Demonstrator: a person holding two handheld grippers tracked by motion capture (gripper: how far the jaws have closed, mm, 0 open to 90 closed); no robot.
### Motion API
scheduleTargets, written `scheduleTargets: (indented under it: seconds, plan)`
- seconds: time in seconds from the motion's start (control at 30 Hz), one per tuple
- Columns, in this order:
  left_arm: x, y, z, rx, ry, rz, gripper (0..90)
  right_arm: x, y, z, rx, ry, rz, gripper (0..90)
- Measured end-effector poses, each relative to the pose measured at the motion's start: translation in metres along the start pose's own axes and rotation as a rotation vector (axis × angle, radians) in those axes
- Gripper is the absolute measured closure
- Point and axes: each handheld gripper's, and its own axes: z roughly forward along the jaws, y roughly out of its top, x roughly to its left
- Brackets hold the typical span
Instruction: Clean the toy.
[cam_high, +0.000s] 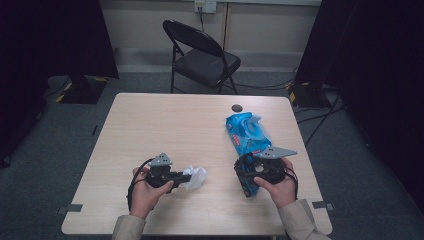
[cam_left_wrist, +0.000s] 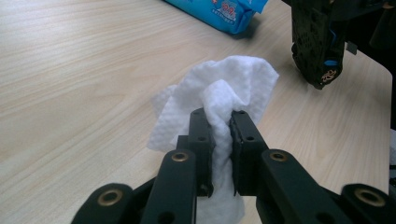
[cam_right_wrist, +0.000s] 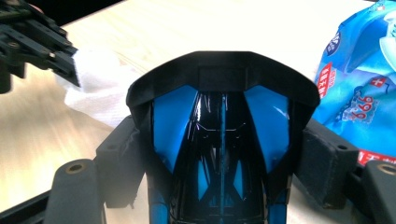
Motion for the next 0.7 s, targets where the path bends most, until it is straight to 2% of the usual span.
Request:
scheduleTargets:
  seconds: [0.37,0.7]
  plan:
    - [0.01,-0.01,-0.002,-0.003,0.003,-0.018,80.5,-0.003,0.0,0.04,0.049,-0.019,0.02,25.7]
    - [0.012,-0.011,-0.003,-0.004,0.005,-0.022,80.3,-0.004,-0.003,0.057,0.077,-0.033,0.038,25.6]
